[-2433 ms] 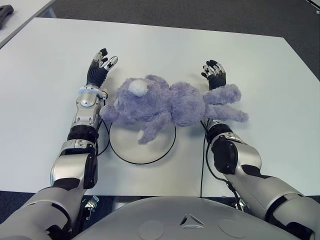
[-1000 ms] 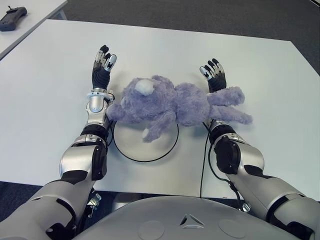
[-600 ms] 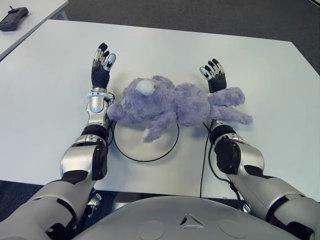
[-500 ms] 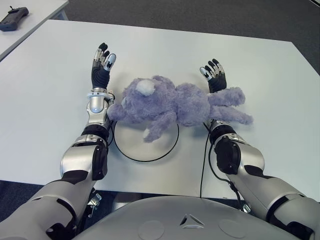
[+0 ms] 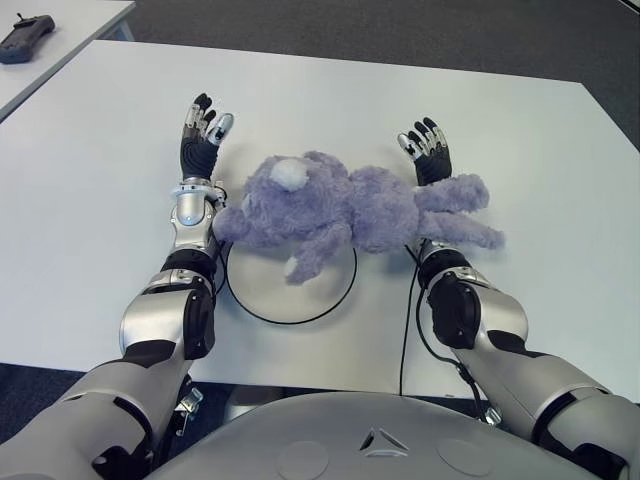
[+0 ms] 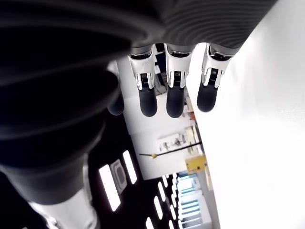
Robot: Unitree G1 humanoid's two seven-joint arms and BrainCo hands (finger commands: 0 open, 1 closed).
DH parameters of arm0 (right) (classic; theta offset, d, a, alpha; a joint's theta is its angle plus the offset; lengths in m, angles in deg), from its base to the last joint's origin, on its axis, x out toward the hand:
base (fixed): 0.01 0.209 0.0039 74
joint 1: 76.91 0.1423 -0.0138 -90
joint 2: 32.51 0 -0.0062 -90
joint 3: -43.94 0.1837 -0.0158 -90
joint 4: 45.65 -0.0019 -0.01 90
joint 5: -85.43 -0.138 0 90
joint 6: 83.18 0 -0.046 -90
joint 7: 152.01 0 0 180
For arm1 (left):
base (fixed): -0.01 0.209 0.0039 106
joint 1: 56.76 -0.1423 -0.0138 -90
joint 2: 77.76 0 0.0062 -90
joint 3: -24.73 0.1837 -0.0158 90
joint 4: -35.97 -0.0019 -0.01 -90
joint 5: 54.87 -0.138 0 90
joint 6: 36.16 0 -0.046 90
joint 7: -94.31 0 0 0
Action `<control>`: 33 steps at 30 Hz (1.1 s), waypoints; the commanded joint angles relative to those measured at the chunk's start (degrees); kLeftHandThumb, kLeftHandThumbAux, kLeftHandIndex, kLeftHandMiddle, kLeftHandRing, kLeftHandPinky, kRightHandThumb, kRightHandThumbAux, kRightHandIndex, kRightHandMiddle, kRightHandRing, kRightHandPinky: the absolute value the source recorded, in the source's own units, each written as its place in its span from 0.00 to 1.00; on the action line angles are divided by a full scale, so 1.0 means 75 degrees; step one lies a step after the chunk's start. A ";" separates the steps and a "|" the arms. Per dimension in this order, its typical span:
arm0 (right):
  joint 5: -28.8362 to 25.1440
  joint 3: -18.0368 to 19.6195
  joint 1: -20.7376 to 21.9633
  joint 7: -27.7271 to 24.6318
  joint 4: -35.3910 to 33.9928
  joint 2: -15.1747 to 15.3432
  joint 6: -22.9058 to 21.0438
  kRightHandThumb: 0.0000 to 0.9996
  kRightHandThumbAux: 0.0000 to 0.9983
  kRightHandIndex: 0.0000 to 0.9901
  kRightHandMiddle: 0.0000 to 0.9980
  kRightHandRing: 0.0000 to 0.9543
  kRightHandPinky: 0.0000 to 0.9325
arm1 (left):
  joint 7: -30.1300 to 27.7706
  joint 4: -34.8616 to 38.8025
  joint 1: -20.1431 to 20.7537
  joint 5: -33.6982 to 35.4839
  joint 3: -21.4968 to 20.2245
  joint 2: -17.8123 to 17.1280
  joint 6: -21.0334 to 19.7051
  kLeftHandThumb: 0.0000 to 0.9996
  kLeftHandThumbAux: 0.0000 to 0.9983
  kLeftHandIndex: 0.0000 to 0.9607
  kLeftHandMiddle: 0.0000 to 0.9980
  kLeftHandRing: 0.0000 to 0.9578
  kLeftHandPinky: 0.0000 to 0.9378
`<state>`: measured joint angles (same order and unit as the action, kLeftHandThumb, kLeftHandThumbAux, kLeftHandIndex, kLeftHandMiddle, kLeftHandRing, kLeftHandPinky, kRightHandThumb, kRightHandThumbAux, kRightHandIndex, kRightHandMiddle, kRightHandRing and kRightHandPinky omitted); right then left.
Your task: Put the doll into the plate.
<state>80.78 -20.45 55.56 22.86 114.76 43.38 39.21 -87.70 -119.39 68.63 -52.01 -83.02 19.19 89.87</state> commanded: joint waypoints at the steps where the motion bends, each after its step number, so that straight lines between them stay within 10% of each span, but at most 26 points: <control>1: -0.0049 -0.0040 -0.1769 0.0213 0.0848 -0.0437 -0.0516 0.13 0.84 0.11 0.14 0.13 0.16 | 0.0079 -0.1249 -0.1795 0.0466 -0.0351 0.0939 -0.0786 0.00 0.64 0.00 0.02 0.01 0.04; 33: -0.0125 -0.0214 -0.1764 0.0274 0.0832 -0.0487 -0.0628 0.00 0.86 0.10 0.12 0.12 0.14 | 0.0717 -0.1185 -0.1819 0.0067 -0.0173 0.0904 -0.0942 0.00 0.68 0.03 0.04 0.04 0.06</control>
<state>80.76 -22.43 55.51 24.05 114.65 43.21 38.59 -84.43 -119.43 68.72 -52.08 -84.37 19.19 85.06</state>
